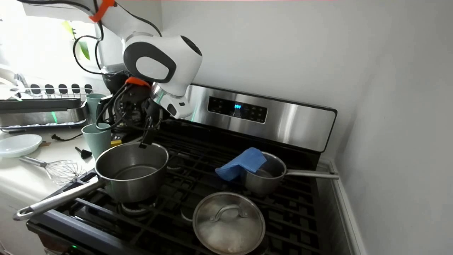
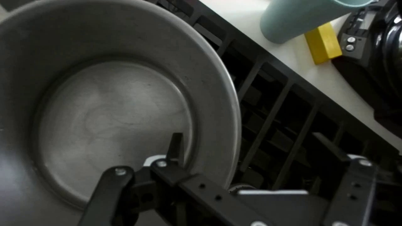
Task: Remove the lid from the pot, then move the left pot backwards and pour the contents from the blue cup into the left pot
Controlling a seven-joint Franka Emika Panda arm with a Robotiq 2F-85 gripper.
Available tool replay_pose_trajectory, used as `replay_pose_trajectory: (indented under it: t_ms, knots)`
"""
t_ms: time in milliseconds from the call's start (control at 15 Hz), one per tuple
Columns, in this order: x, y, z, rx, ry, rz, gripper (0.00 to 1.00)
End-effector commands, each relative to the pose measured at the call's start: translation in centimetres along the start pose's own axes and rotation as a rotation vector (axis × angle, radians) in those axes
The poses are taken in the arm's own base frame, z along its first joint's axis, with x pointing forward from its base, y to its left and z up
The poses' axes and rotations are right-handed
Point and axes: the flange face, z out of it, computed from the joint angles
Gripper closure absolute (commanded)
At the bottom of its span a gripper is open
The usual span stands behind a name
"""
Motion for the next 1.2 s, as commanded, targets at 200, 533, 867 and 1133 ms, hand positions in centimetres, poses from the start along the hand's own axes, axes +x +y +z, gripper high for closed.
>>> replay_pose_trajectory:
  t_ms: [200,533,867,1133]
  knots:
    - [1.5,-1.9,2.7,0.07,0.057,-0.01,0.39]
    - [1.9,-1.9,2.8,0.064,0.075,-0.009,0.74]
    - [2.1,-2.7,2.7,0.082,0.092,-0.012,0.98]
    - [2.5,-3.7,3.2,0.078,0.089,-0.001,0.97]
